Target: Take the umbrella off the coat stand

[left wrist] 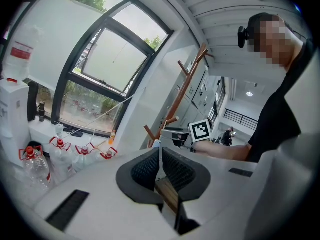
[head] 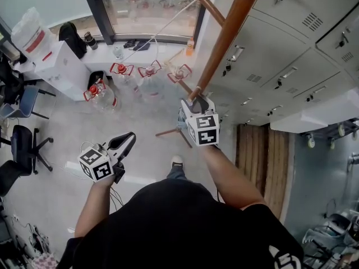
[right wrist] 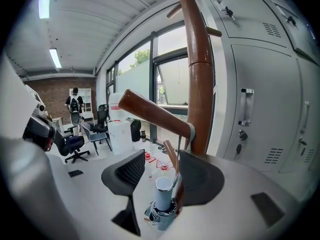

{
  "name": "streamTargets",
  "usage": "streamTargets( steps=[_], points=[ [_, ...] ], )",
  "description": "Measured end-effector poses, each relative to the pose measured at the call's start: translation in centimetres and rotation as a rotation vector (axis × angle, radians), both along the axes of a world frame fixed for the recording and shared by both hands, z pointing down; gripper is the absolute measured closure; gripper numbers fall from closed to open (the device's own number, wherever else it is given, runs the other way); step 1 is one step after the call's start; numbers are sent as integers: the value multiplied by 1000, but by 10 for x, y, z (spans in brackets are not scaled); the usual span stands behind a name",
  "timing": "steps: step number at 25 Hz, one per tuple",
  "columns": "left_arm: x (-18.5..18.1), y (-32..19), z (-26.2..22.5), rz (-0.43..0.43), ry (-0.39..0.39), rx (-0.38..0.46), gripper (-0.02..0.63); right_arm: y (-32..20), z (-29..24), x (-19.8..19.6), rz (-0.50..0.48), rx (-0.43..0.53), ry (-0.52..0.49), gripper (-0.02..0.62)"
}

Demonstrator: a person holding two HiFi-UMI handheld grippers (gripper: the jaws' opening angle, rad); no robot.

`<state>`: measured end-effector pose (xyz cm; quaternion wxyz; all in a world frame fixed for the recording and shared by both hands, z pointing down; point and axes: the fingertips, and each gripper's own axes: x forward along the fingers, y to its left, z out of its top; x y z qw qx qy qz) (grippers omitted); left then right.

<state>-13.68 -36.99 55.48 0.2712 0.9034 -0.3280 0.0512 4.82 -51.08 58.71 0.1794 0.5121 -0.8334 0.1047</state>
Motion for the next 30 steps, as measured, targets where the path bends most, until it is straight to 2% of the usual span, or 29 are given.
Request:
streamTargets(
  steps=[9,13,16,18,25,30],
  points=[
    [9,-7,4,12,8,-10,580,-13,4,-10,-26,-15,18,373],
    [9,-9,8,7,15,-19,580,-16,4,-9,-24,-6,29,414],
    [9,-11,10,7,19,-24,580,-19,4,-5,0,4,34,515],
    [9,-11,11,8,21,-27,580,-20,3,-2,12,9,36,547],
    [14,-11,11,14,27,-24,580,-19,3,3,13,12,40,589],
    [17,-11,10,15,25,-28,580,-20,3,6,11,14,27,589]
  ],
)
